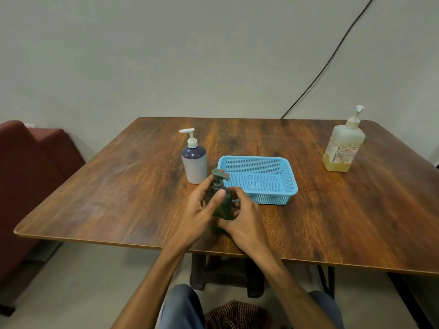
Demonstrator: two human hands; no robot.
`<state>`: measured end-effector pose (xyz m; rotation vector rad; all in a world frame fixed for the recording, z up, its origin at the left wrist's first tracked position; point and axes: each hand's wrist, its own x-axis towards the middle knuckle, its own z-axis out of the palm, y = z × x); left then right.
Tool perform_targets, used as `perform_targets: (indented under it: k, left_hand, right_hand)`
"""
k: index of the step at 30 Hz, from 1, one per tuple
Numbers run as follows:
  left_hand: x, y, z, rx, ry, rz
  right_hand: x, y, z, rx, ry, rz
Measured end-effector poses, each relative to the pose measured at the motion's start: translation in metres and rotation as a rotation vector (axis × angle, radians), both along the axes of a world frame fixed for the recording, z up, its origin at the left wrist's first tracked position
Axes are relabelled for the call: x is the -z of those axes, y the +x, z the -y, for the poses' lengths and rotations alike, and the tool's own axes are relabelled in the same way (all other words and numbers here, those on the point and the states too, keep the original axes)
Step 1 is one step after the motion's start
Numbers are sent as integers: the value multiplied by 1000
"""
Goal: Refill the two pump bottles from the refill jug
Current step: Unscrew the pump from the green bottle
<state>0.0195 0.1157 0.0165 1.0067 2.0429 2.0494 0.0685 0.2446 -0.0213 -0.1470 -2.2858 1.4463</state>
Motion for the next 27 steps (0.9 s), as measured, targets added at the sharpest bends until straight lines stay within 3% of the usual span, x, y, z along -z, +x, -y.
perform_targets:
  k: [6, 11, 18, 24, 27]
  left_hand:
    - [-4, -4, -1, -215, 54, -4]
    - [-5, 3, -5, -57, 36, -7]
    - [-7, 0, -4, -244, 78, 3]
    - [-10, 0, -1, -39, 18, 26]
    - [-8, -3, 3, -101, 55, 34]
  right_hand:
    - [3, 1, -3, 20, 19, -6]
    - [4, -1, -2, 16, -3, -11]
    - [5, -1, -3, 33, 22, -4]
    - [6, -2, -2, 35, 22, -5]
    - [6, -1, -3, 36, 32, 3]
